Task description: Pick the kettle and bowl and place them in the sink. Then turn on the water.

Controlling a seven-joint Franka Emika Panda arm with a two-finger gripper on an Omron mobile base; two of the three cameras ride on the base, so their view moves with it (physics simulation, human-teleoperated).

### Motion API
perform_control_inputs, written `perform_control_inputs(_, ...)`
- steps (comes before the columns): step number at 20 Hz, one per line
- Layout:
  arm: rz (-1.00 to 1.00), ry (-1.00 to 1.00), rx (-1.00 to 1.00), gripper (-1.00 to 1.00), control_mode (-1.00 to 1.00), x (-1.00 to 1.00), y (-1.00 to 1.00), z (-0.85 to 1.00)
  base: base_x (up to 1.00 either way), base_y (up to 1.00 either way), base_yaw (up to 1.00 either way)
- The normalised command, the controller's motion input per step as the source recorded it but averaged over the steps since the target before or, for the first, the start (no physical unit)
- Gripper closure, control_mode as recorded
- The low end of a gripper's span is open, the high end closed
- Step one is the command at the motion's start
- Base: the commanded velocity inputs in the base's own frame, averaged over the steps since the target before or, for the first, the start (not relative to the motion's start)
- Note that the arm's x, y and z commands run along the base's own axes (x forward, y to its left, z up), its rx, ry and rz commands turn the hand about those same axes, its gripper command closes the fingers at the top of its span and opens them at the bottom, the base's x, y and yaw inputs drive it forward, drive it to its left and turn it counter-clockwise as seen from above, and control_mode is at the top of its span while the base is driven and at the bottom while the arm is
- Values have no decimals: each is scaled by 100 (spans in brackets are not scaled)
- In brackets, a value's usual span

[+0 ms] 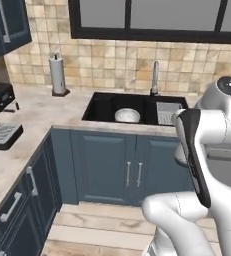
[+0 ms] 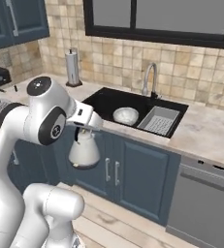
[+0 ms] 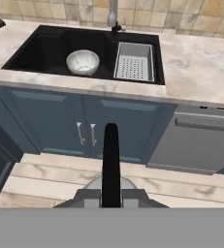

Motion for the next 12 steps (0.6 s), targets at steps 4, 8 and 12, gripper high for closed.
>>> perform_control_inputs(4,0,0,0,100,100,0,0,0,40,-19,-16)
perform_control_inputs(8,0,0,0,100,100,0,0,0,34,-24,-17)
perform_control_inputs(12,0,0,0,100,100,0,0,0,30,-7,-25)
